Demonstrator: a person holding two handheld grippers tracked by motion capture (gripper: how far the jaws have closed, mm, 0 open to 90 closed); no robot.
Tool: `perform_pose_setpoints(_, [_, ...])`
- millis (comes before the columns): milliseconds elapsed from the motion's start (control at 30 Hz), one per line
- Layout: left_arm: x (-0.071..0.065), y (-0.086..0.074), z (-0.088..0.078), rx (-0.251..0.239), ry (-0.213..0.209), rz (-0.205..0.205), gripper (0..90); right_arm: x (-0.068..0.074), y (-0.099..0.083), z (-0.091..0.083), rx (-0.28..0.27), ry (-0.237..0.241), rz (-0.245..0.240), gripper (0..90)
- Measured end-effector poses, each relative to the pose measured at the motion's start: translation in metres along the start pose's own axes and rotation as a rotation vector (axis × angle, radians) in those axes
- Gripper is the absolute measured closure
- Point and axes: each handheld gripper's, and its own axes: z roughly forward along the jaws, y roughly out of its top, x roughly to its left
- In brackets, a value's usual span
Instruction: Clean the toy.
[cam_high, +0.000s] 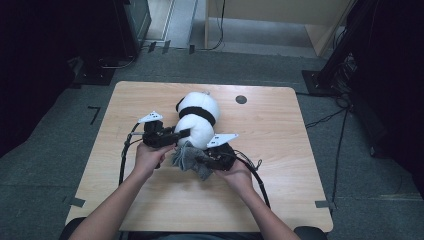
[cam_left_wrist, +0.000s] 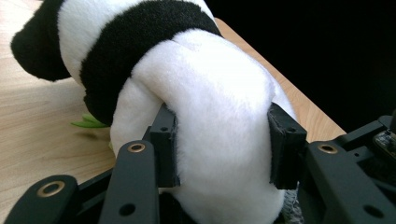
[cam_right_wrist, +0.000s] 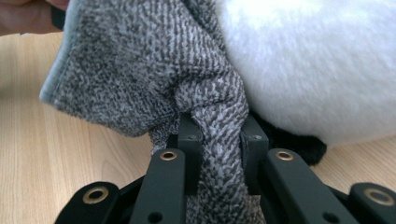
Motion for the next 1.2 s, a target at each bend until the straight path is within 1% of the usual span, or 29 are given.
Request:
perform_pose_setpoints(67, [0.001, 0.000, 0.000, -0.003, 0.000, -0.003, 54.9, -0.002, -0.001, 0.001, 0.000, 0.003, 0.018, 76.7])
perform_pose_setpoints(233, [0.002, 0.000, -0.001, -0.004, 0.006, 0.004, 55.2, -0.002, -0.004, 0.005, 0.029, 0.000, 0.020, 76.7])
perform_pose_setpoints(300, [0.003, 0.001, -0.002, -0.014, 0.005, -0.011, 55.5, -0.003, -0.004, 0.006, 0.043, -0.009, 0.024, 76.8])
perform_pose_setpoints(333, [0.004, 0.001, -0.003, -0.019, 0.002, -0.013, 55.6, -0.004, -0.005, 0.007, 0.047, -0.017, 0.029, 76.8])
perform_pose_setpoints(433, [0.005, 0.001, -0.004, -0.019, 0.011, -0.004, 55.8, -0.013, -0.008, 0.005, 0.030, -0.011, 0.080, 76.9])
perform_pose_setpoints(500, [0.006, 0.001, -0.005, -0.023, 0.015, -0.009, 55.8, -0.017, -0.009, 0.004, 0.028, -0.013, 0.097, 76.8])
perform_pose_setpoints(667, [0.013, 0.002, -0.009, -0.046, 0.034, -0.024, 55.9, -0.022, -0.010, -0.001, 0.032, -0.030, 0.109, 76.9])
perform_pose_setpoints(700, [0.014, 0.003, -0.011, -0.049, 0.037, -0.024, 55.8, -0.024, -0.010, -0.003, 0.036, -0.053, 0.119, 76.9])
perform_pose_setpoints(800, [0.020, 0.003, -0.015, -0.061, 0.039, -0.045, 55.8, -0.032, -0.010, -0.010, 0.015, -0.070, 0.161, 77.0])
perform_pose_setpoints(867, [0.023, 0.004, -0.017, -0.072, 0.040, -0.054, 55.8, -0.036, -0.010, -0.014, 0.020, -0.105, 0.167, 77.2])
perform_pose_setpoints(900, [0.024, 0.005, -0.019, -0.079, 0.044, -0.057, 55.8, -0.038, -0.011, -0.015, 0.029, -0.134, 0.165, 77.3])
perform_pose_setpoints(967, [0.027, 0.007, -0.024, -0.094, 0.051, -0.057, 55.9, -0.045, -0.013, -0.020, 0.036, -0.168, 0.196, 77.5])
perform_pose_setpoints(1000, [0.029, 0.007, -0.026, -0.101, 0.052, -0.061, 55.8, -0.048, -0.014, -0.022, 0.027, -0.173, 0.218, 77.5])
perform_pose_setpoints(1033, [0.030, 0.008, -0.027, -0.111, 0.051, -0.067, 55.8, -0.052, -0.015, -0.026, 0.015, -0.179, 0.224, 77.5])
perform_pose_setpoints(1100, [0.034, 0.009, -0.030, -0.115, 0.055, -0.071, 55.8, -0.058, -0.014, -0.032, -0.007, -0.191, 0.240, 77.6])
perform_pose_setpoints(1133, [0.036, 0.009, -0.031, -0.114, 0.059, -0.070, 55.8, -0.060, -0.014, -0.037, -0.020, -0.192, 0.251, 77.6])
perform_pose_setpoints(1167, [0.038, 0.010, -0.032, -0.113, 0.066, -0.067, 55.8, -0.062, -0.013, -0.039, -0.029, -0.200, 0.251, 77.6])
perform_pose_setpoints(1200, [0.040, 0.010, -0.032, -0.105, 0.075, -0.055, 55.8, -0.065, -0.013, -0.042, -0.035, -0.203, 0.258, 77.6])
